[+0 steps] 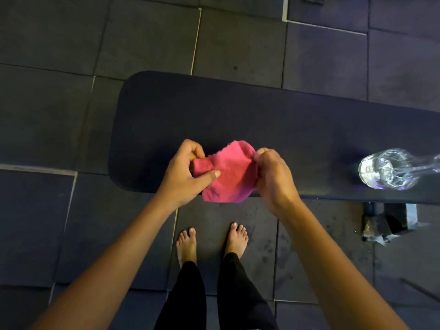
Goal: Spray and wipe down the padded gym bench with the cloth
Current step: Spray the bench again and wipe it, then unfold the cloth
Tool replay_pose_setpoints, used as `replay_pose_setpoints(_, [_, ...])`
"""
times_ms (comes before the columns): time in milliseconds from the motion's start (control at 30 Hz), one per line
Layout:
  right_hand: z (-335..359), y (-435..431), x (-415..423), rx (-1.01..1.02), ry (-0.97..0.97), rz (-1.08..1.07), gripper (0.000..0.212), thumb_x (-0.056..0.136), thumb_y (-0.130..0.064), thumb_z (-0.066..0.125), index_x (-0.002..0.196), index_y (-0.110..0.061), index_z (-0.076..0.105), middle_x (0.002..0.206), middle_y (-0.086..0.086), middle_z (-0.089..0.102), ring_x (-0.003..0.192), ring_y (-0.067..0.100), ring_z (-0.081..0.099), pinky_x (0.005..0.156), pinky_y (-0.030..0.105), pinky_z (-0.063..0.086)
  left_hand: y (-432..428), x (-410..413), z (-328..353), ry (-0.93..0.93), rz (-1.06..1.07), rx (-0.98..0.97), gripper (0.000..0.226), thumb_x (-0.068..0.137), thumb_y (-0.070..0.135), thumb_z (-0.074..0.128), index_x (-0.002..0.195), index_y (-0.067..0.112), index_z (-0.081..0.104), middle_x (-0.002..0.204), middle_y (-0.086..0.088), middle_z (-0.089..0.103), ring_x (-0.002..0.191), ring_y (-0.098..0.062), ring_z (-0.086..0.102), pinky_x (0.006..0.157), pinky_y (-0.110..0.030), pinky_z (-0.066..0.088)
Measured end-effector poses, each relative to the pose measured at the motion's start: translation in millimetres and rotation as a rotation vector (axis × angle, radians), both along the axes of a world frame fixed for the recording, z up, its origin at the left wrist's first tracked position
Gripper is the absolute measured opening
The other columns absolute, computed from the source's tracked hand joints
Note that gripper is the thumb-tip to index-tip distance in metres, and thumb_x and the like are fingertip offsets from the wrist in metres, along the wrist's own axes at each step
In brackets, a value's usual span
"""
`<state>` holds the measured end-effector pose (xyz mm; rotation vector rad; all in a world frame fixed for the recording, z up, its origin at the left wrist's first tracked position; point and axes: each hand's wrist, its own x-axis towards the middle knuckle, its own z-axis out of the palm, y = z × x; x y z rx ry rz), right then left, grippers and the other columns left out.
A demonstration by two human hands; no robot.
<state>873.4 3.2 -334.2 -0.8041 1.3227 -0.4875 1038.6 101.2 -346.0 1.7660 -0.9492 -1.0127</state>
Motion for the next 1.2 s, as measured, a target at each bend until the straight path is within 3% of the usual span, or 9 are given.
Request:
replay_pose_setpoints(100, [6.6, -13.9, -11.8, -0.161, 0.043, -0.021, 0.022, 0.078, 0.002, 0.057, 0.085, -0.019, 0.056, 0.072, -0.007, 0.056, 0.066, 0.008, 0.052, 0.064, 0.026, 0.04, -10.6, 1.4, 4.7, 0.082, -0.002, 0.065, 0.053, 0.07, 0.021, 0.081, 0.112, 0.034, 0.05, 0.083, 0.008, 0.061, 0.076, -0.009, 0.061, 0.073, -0.028, 0.053])
replay_pose_setpoints(233, [6.1, -34.7, -22.4, -0.468, 0.549, 0.359, 0.039, 0.08, 0.004, 0.057, 0.113, -0.017, 0.063, 0.118, 0.004, 0.062, 0.111, 0.022, 0.058, 0.094, 0.029, 0.041, -30.2, -7.1, 8.2, 0.148, -0.05, 0.214, 0.037, 0.075, 0.008, 0.077, 0.104, 0.027, 0.064, 0.107, 0.01, 0.063, 0.104, -0.013, 0.06, 0.092, -0.038, 0.052])
replay_pose_setpoints(300, [7.7, -38.0, -21.6, -0.58, 0.68, 0.563, 0.057, 0.077, -0.004, 0.063, 0.129, -0.025, 0.057, 0.148, 0.011, 0.038, 0.136, 0.031, 0.033, 0.099, 0.028, 0.023, -36.8, -13.0, 11.4, 0.123, -0.113, 0.212, 0.035, 0.076, 0.0, 0.073, 0.101, 0.023, 0.065, 0.108, 0.005, 0.063, 0.103, -0.015, 0.06, 0.088, -0.033, 0.052])
replay_pose_setpoints(400, [10.1, -42.1, -23.4, -0.735, 0.618, 0.933, 0.088, 0.071, -0.009, 0.067, 0.144, -0.045, 0.035, 0.163, -0.002, -0.013, 0.145, 0.033, -0.002, 0.098, 0.05, 0.029, -41.5, -18.0, 20.2, 0.166, -0.229, 0.094, 0.04, 0.077, -0.008, 0.067, 0.104, 0.021, 0.065, 0.111, 0.005, 0.063, 0.104, -0.011, 0.06, 0.086, -0.024, 0.052])
replay_pose_setpoints(500, [14.1, -50.3, -27.0, -0.78, 0.6, 1.16, 0.054, 0.072, -0.019, 0.076, 0.122, -0.034, 0.061, 0.164, -0.006, -0.01, 0.149, 0.028, -0.012, 0.106, 0.069, 0.023, -42.4, -18.1, 26.0, 0.218, -0.335, 0.047, 0.037, 0.078, -0.01, 0.068, 0.104, 0.017, 0.067, 0.112, 0.0, 0.066, 0.107, -0.014, 0.062, 0.089, -0.025, 0.053])
replay_pose_setpoints(633, [18.2, -64.9, -37.4, -0.841, 0.586, 1.086, 0.033, 0.072, -0.03, 0.08, 0.101, -0.019, 0.07, 0.127, -0.005, 0.06, 0.132, 0.021, 0.042, 0.109, 0.068, 0.022, -45.6, -12.6, 27.8, 0.226, -0.231, 0.023, 0.033, 0.078, -0.007, 0.07, 0.095, 0.021, 0.07, 0.101, 0.0, 0.07, 0.098, -0.014, 0.066, 0.086, -0.029, 0.055])
replay_pose_setpoints(733, [23.1, -72.2, -42.3, -0.961, 0.604, 0.971, 0.032, 0.068, -0.043, 0.081, 0.085, -0.024, 0.061, 0.083, -0.014, 0.054, 0.088, 0.013, 0.047, 0.091, 0.05, 0.039, -59.4, -8.2, 27.9, 0.075, -0.178, 0.005, 0.032, 0.078, -0.003, 0.07, 0.09, 0.027, 0.071, 0.094, 0.005, 0.071, 0.092, -0.013, 0.066, 0.082, -0.027, 0.055])
replay_pose_setpoints(933, [25.9, -95.1, -45.4, -0.972, 0.633, 0.918, 0.044, 0.067, -0.049, 0.083, 0.095, -0.019, 0.066, 0.095, -0.004, 0.047, 0.092, 0.017, 0.039, 0.077, 0.044, 0.045, -86.7, -6.3, 22.2, -0.145, -0.146, 0.009, 0.032, 0.079, 0.011, 0.074, 0.085, 0.041, 0.063, 0.092, 0.013, 0.068, 0.089, -0.008, 0.064, 0.076, -0.026, 0.051])
replay_pose_setpoints(1200, [0.1, -86.5, -59.8, -0.813, 0.53, 0.535, 0.013, 0.08, -0.017, 0.079, 0.09, -0.018, 0.071, 0.119, 0.001, 0.053, 0.113, 0.016, 0.036, 0.088, 0.033, 0.042, -80.2, -18.1, -4.8, -0.32, 0.15, -0.01, 0.015, 0.073, 0.012, 0.08, 0.083, 0.013, 0.069, 0.098, 0.0, 0.062, 0.088, -0.014, 0.06, 0.075, -0.028, 0.051])
